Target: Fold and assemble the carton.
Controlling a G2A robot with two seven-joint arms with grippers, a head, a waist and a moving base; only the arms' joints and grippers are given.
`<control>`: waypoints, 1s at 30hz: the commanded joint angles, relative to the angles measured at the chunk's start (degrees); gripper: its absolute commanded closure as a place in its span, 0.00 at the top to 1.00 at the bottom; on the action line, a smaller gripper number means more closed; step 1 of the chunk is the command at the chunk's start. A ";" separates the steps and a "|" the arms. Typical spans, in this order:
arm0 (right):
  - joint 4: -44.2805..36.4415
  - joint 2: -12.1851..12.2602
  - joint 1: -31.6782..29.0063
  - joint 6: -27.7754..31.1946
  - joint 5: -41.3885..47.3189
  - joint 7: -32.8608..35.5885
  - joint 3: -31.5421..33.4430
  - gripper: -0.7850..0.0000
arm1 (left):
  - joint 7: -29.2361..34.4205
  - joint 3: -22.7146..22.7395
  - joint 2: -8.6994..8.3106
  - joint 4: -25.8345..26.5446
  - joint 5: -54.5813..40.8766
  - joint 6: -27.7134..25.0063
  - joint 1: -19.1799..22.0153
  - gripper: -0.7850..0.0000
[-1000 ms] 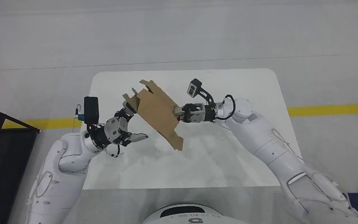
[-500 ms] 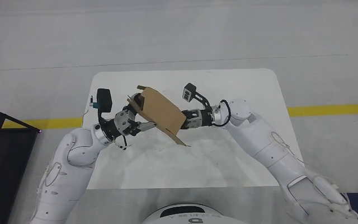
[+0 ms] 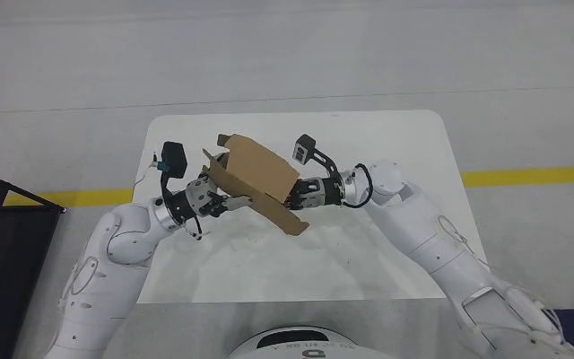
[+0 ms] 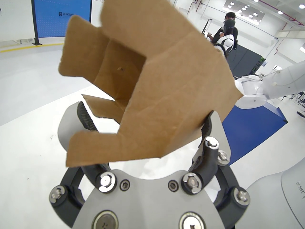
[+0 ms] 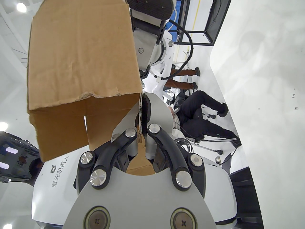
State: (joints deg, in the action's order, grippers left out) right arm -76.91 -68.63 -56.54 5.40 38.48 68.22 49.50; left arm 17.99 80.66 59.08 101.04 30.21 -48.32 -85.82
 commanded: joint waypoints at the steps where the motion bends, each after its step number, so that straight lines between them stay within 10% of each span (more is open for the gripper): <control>1: -0.35 0.06 -0.21 -0.21 -0.23 0.14 0.26 0.00 | 0.09 -0.09 -0.03 -0.23 -0.17 0.01 0.20 1.00; 30: -4.75 2.79 -5.78 -4.66 0.25 7.51 7.90 0.00 | -1.36 5.68 -0.97 0.27 -0.38 1.38 -1.58 1.00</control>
State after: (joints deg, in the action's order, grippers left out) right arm -81.73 -65.85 -62.29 0.72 38.56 75.65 57.31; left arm 16.49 86.50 58.11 100.91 29.29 -47.05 -87.31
